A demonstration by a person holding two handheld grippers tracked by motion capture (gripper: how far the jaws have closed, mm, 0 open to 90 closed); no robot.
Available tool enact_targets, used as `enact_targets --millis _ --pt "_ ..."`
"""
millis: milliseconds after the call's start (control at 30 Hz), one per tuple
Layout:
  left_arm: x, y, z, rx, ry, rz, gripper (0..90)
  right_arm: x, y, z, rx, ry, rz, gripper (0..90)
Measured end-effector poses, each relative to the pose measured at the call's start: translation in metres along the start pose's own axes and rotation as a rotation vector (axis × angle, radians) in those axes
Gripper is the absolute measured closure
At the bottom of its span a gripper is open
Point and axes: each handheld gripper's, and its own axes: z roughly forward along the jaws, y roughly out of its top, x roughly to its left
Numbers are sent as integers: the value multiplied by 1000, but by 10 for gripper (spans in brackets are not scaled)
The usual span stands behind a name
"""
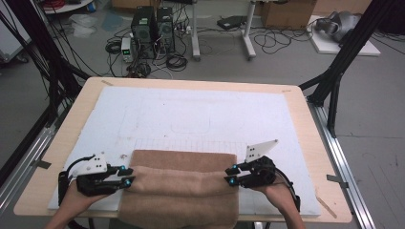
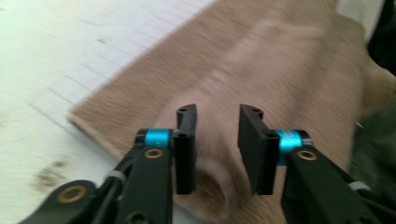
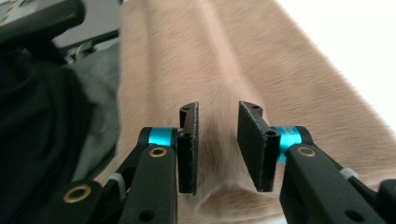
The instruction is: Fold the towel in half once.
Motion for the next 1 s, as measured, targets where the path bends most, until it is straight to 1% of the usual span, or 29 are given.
enact_targets --millis 67,100,133,167,200,233,300,333,367,400,433,467,500,567,600,633,667,700,733,767,800,833,867,900,933,1000 --pt "10 7 3 -4 60 -13 632 -8 2 -1 -4 -68 8 614" --pt "15 10 6 -4 80 -21 624 -13 2 -1 -7 -90 15 611" --pt "20 12 8 -5 104 -19 620 -18 2 -1 -18 -106 27 601" --pt "25 13 12 -5 128 -32 620 -23 2 0 -21 -127 42 595" --pt "30 14 17 4 142 -46 618 -29 1 1 -16 -151 55 583" --pt "35 14 21 20 156 -49 605 -35 0 4 -15 -172 64 567" --pt "42 12 30 60 173 -72 570 -45 -3 8 4 -195 89 543" --pt "45 11 35 78 177 -73 549 -49 -4 11 10 -209 99 527" --pt "48 9 38 97 181 -83 536 -52 -5 14 16 -211 104 519" --pt "51 8 42 112 182 -91 519 -54 -6 17 26 -208 109 501" --pt "52 7 45 131 188 -95 510 -55 -8 20 38 -217 109 477" --pt "54 6 49 145 192 -112 495 -57 -9 22 55 -241 109 462" --pt "55 6 52 161 190 -119 469 -58 -10 24 71 -252 108 463" --pt "57 4 58 191 189 -127 463 -62 -14 27 79 -239 132 459" --pt "58 3 61 200 185 -137 461 -63 -15 29 82 -237 131 459" --pt "59 2 62 188 184 -149 461 -64 -16 30 87 -226 142 462" --pt "59 2 62 182 185 -159 480 -65 -16 32 92 -217 147 470" --pt "59 2 61 181 171 -159 514 -65 -17 32 87 -217 145 506" --pt "58 2 61 179 156 -153 575 -65 -17 32 83 -203 145 584" --pt "57 3 61 179 127 -151 666 -66 -17 32 79 -175 152 636" --pt "56 3 62 176 118 -147 738 -66 -17 33 77 -165 155 706" --pt "56 4 62 179 112 -140 769 -67 -17 32 73 -134 163 769" --pt "56 4 62 177 112 -139 792 -67 -16 32 65 -126 165 810" --pt "56 4 62 169 111 -144 803 -67 -16 31 68 -127 150 824" --pt "57 5 61 165 120 -143 812 -66 -15 29 72 -133 149 835" --pt "58 6 62 147 134 -142 823 -67 -14 27 58 -146 129 844"
